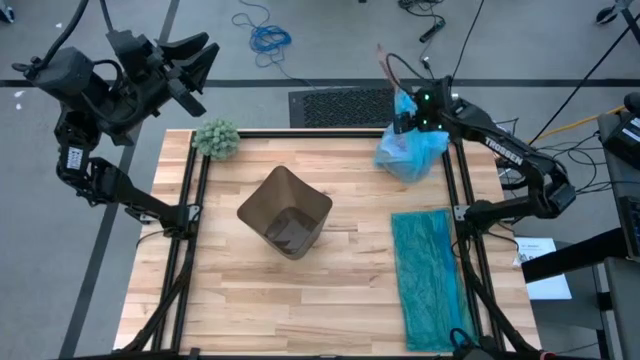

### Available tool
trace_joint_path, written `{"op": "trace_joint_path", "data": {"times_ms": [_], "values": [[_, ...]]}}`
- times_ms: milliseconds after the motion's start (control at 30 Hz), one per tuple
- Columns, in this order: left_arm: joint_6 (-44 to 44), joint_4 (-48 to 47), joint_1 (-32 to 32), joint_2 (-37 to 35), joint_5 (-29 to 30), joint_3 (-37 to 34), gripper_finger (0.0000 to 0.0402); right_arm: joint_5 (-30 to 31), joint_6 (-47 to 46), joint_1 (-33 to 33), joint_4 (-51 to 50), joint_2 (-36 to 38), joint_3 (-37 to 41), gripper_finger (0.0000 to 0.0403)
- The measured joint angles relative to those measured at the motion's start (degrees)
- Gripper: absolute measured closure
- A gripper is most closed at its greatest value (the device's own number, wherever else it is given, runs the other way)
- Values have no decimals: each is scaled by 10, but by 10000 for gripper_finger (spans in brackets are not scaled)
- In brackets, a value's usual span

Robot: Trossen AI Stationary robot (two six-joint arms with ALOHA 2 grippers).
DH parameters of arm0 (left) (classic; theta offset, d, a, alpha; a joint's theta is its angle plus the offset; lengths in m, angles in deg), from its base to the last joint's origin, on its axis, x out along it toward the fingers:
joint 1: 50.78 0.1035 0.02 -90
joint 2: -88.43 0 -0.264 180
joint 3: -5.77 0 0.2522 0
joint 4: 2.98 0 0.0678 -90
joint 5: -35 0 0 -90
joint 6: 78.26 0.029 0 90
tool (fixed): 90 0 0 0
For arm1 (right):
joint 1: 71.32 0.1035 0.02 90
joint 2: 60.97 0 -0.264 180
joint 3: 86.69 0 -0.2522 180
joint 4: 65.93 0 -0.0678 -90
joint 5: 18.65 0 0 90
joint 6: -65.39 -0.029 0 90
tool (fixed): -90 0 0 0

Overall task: Place trash/remove bag and relplace
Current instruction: Remove the blue trash bag from the trash bin

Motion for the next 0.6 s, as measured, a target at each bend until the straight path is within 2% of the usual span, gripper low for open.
{"op": "trace_joint_path", "data": {"times_ms": [200, 500, 600], "values": [[1, -2, 0, 0, 0, 0, 228, -25, 16, 0, -94, 0, -110, 143], [6, -2, 0, 0, 0, 0, 228, -32, 47, 1, -231, 0, -269, 145], [21, -3, 0, 0, 1, 0, 228, -64, 52, 1, -287, 0, -313, 146]]}}
